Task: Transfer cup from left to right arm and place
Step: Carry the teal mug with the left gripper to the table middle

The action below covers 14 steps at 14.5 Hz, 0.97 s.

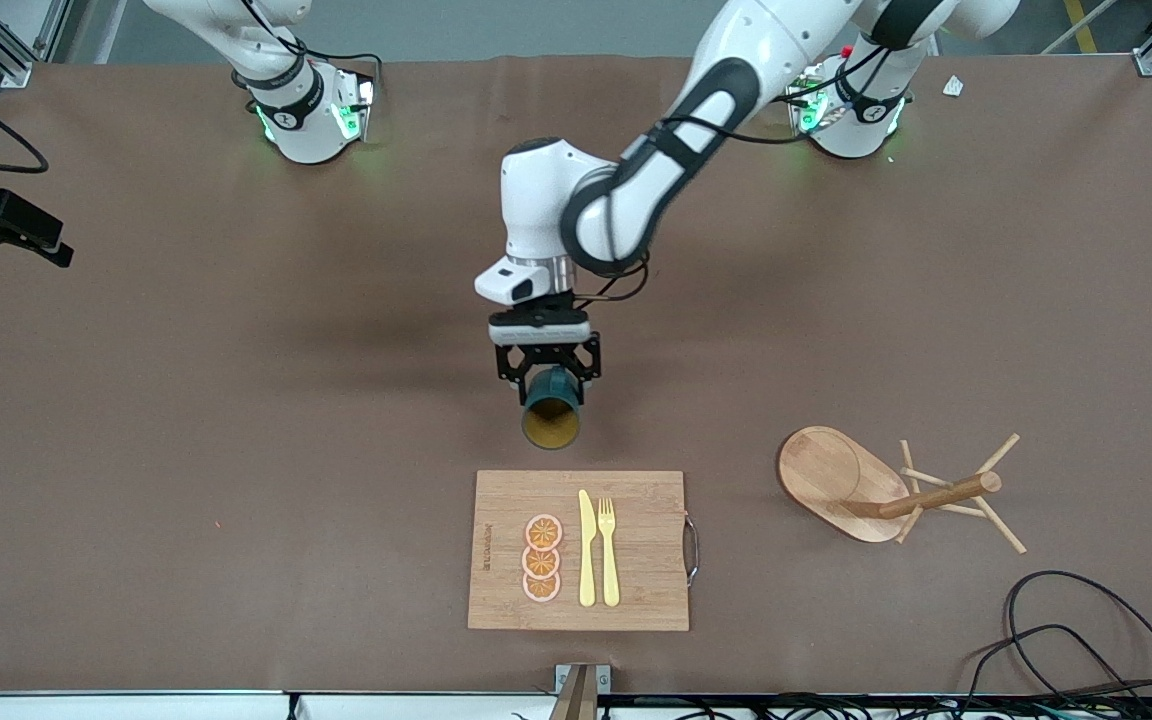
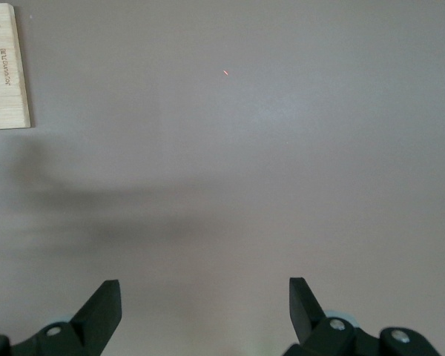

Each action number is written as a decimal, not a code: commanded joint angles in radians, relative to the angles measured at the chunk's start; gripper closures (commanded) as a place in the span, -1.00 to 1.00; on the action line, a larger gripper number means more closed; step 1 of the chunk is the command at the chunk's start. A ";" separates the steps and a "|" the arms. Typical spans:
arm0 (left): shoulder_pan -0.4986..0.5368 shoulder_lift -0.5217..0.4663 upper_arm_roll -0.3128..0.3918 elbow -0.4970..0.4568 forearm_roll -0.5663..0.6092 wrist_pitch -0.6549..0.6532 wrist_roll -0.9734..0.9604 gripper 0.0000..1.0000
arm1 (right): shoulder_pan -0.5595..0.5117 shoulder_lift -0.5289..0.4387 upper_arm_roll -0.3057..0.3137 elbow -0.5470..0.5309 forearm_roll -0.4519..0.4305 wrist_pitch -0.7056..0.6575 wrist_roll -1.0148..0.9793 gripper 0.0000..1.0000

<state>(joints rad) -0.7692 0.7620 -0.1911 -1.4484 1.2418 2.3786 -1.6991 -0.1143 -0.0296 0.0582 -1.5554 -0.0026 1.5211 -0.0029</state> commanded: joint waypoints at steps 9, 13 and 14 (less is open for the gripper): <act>-0.195 0.213 0.018 0.036 0.583 -0.263 -0.520 0.08 | -0.005 -0.016 0.005 -0.015 -0.005 -0.002 -0.011 -1.00; -0.235 0.266 0.016 0.034 0.668 -0.372 -0.666 0.08 | -0.004 -0.016 0.005 -0.015 -0.005 0.001 -0.011 -1.00; -0.246 0.278 0.016 0.036 0.670 -0.392 -0.678 0.08 | -0.005 -0.016 0.005 -0.015 -0.005 -0.001 -0.011 -1.00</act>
<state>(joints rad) -0.9963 1.0138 -0.1849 -1.4454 1.8846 2.0211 -2.3533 -0.1141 -0.0296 0.0585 -1.5560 -0.0026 1.5208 -0.0044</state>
